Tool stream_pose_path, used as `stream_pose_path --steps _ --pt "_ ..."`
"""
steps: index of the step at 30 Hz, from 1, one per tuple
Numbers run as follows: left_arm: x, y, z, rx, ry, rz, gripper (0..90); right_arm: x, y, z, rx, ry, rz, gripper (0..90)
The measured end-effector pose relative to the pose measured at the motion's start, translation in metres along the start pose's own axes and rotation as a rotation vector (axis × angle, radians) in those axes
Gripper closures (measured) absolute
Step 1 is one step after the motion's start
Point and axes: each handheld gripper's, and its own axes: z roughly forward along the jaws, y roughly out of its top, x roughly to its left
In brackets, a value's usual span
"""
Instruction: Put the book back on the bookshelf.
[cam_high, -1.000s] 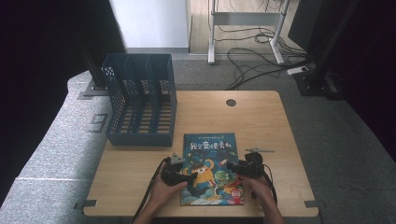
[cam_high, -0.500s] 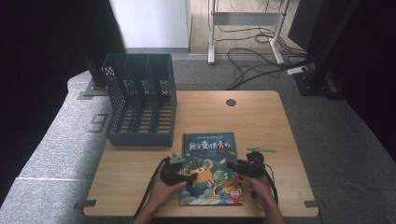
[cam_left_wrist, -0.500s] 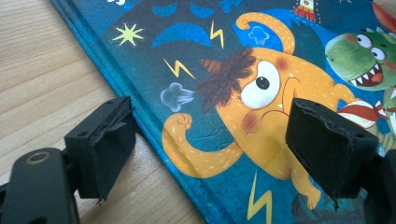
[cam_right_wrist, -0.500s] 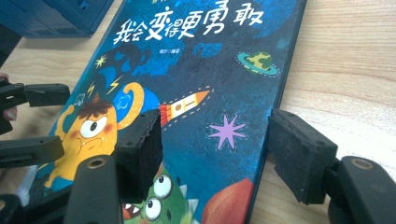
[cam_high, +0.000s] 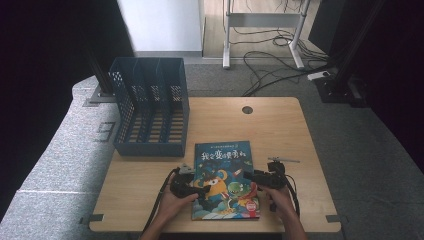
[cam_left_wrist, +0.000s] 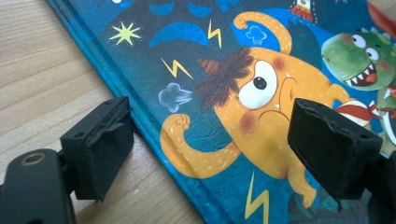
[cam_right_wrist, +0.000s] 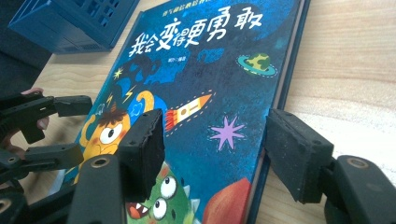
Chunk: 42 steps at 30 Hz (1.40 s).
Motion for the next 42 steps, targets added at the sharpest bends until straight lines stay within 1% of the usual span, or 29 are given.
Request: stream_pose_path --steps 2,4,9,11,12,13,14,17,20,24,27,29,32,33,34,37,39,40,41,42 --pt "0.0 0.0 0.0 -0.002 -0.004 -0.003 14.0 -0.001 -0.001 0.002 0.011 -0.007 0.011 37.7" --pt "0.001 0.0 0.0 -0.003 -0.01 -0.007 14.0 -0.002 -0.002 0.005 0.019 -0.02 0.011 38.0" --pt "0.001 0.0 -0.001 -0.002 -0.008 -0.004 14.4 -0.001 -0.003 0.009 0.025 -0.042 0.001 36.3" --pt "0.0 0.0 0.0 0.0 0.006 0.006 14.4 0.0 -0.002 0.01 0.021 -0.053 -0.013 36.2" --pt "0.0 0.0 0.0 0.0 0.006 0.006 14.3 0.0 -0.002 0.01 0.021 -0.053 -0.013 36.2" --pt "-0.002 0.0 0.0 0.002 0.014 0.013 14.4 0.002 -0.002 0.012 0.02 -0.069 -0.032 35.9" --pt "-0.002 0.0 0.0 0.003 0.016 0.014 14.3 0.003 -0.001 0.013 0.021 -0.079 -0.033 35.6" --pt "-0.001 0.0 0.0 0.003 0.013 0.012 14.4 0.005 0.0 0.016 0.023 -0.1 -0.055 34.1" --pt "-0.001 0.0 0.0 0.003 0.01 0.01 14.4 0.006 0.003 0.019 0.025 -0.112 -0.071 33.3" --pt "-0.001 0.0 0.0 0.004 0.009 0.01 14.6 0.004 0.01 0.025 0.025 -0.12 -0.079 32.5" --pt "0.0 0.0 0.0 0.003 0.005 0.008 14.8 0.004 0.014 0.029 0.027 -0.133 -0.099 31.6" --pt "0.0 0.0 0.0 0.003 0.004 0.007 14.7 0.003 0.015 0.029 0.024 -0.125 -0.09 32.1" --pt "0.0 0.0 0.0 0.003 0.003 0.009 14.7 -0.002 0.017 0.027 0.024 -0.09 -0.042 33.4" --pt "0.0 0.0 0.0 0.003 0.003 0.009 14.8 -0.002 0.017 0.027 0.024 -0.09 -0.042 33.4" --pt "0.0 0.0 0.0 0.001 0.004 0.011 14.8 -0.005 0.018 0.026 0.02 -0.067 -0.018 35.0" --pt "0.0 0.0 0.0 0.001 0.004 0.013 14.8 -0.007 0.02 0.023 0.011 -0.043 0.001 35.3" --pt "0.001 0.0 0.0 0.002 0.004 0.013 14.8 -0.007 0.021 0.018 -0.008 -0.017 0.014 35.7" --pt "0.001 0.0 0.0 0.001 0.004 0.013 14.8 -0.007 0.021 0.018 -0.008 -0.017 0.014 35.7" --pt "0.001 0.0 0.0 0.002 0.003 0.014 14.8 -0.007 0.023 0.013 -0.025 0.017 0.035 37.0" --pt "0.001 0.0 0.0 0.001 0.004 0.015 14.8 -0.007 0.024 0.011 -0.033 0.035 0.043 37.6"
